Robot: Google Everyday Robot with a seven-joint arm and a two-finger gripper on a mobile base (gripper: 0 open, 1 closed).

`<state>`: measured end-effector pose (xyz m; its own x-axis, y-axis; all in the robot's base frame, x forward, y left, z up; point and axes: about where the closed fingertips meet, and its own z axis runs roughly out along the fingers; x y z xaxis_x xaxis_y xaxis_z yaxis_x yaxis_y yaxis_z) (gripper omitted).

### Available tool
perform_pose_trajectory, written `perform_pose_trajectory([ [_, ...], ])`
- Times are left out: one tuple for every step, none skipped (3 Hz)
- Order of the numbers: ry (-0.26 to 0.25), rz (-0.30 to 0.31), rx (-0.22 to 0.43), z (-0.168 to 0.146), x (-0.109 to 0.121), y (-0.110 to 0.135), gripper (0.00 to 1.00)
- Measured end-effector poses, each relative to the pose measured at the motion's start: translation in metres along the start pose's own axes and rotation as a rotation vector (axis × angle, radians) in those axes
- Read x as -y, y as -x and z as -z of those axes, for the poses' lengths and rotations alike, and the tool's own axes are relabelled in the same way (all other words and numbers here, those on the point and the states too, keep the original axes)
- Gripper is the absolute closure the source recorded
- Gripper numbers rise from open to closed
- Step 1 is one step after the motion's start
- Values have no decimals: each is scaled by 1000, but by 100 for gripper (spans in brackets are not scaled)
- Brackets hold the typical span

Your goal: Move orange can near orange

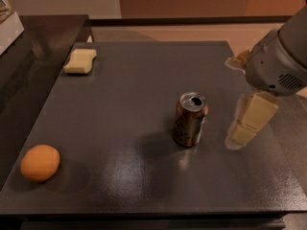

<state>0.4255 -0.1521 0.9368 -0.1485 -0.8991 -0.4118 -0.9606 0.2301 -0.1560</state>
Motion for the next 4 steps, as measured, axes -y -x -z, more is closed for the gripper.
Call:
perform_pose_trajectory([
  [18, 9, 55, -22, -5, 15, 0],
  [41, 29, 94, -41, -8, 30, 0],
  [59, 40, 115, -54, -8, 39, 18],
  [70, 43, 129, -59, -7, 44, 41],
])
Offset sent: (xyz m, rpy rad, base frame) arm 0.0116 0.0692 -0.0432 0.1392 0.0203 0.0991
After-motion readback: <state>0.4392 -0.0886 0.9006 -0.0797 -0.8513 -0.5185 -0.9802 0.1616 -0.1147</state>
